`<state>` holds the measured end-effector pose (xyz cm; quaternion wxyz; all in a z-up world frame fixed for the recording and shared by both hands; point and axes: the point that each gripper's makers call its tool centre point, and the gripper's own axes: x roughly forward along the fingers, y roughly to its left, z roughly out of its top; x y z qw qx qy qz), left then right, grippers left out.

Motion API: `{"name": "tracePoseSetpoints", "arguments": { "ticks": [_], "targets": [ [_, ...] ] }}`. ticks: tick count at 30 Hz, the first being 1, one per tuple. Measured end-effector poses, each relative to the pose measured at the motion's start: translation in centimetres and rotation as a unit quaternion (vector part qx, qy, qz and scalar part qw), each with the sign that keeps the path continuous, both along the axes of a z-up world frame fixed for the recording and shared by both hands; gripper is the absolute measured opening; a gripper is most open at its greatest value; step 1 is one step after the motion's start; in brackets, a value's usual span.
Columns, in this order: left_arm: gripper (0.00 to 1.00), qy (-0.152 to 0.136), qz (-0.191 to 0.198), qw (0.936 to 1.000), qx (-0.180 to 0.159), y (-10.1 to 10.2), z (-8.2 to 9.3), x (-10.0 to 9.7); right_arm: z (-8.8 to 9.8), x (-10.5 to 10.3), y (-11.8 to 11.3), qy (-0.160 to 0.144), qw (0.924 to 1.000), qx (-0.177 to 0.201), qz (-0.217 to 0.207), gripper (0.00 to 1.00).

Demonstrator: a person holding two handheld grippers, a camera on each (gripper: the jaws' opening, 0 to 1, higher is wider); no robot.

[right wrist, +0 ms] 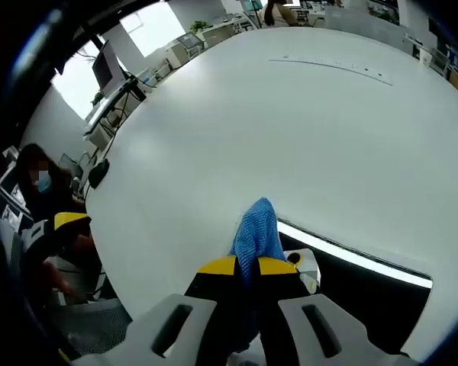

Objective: Wipe the mirror surface with the cleaning cloth until all visible marks leave the cleaned area.

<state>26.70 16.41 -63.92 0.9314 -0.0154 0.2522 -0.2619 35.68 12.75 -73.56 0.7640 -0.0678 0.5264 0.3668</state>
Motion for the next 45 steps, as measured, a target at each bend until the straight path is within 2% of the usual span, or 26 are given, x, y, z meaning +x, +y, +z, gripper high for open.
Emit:
{"name": "tracePoseSetpoints", "arguments": {
  "ticks": [6, 13, 16, 20, 25, 33, 36, 37, 38, 45],
  "targets": [
    [0.99, 0.009, -0.014, 0.9998, -0.006, -1.6, -0.5, -0.5, 0.0, -0.4, -0.2, 0.005, 1.0000, 0.006, 0.000, 0.03],
    [0.99, 0.016, -0.002, 0.9999, 0.000, -0.9, -1.4, -0.9, 0.1, -0.8, -0.2, 0.008, 0.9999, 0.008, -0.006, 0.03],
    [0.99, 0.011, -0.003, 0.9999, 0.007, -0.8, -1.5, -1.0, 0.1, -1.2, -0.2, 0.013, 0.9999, 0.010, -0.005, 0.03],
    [0.99, 0.011, -0.012, 0.9998, -0.006, -1.3, -1.7, -1.4, 0.1, -1.3, -0.2, 0.017, 0.9998, 0.012, -0.004, 0.03],
    [0.99, 0.006, -0.018, 0.9998, -0.001, -1.5, -1.7, -1.4, 0.1, -1.4, -0.2, 0.023, 0.9997, 0.011, -0.008, 0.03],
    [0.99, -0.005, -0.003, 0.9998, -0.017, -1.4, -1.4, -0.9, 0.1, -1.6, -0.2, 0.022, 0.9996, 0.009, -0.012, 0.03],
    [0.99, 0.000, -0.007, 0.9999, -0.009, -1.5, -1.7, -1.1, 0.1, -1.6, -0.2, 0.023, 0.9996, 0.010, -0.011, 0.03],
    [0.99, 0.010, -0.011, 0.9998, 0.011, -1.3, -2.2, -1.3, 0.1, -1.6, -0.2, 0.023, 0.9996, 0.010, -0.010, 0.03],
    [0.99, 0.004, -0.012, 0.9997, 0.019, -1.4, -2.3, -1.2, 0.1, -1.6, -0.2, 0.022, 0.9997, 0.009, -0.009, 0.03],
    [0.99, 0.008, -0.031, 0.9994, 0.013, -2.1, -2.4, -1.7, 0.1, -1.5, -0.2, 0.020, 0.9997, 0.009, -0.008, 0.03]
  ]
}}
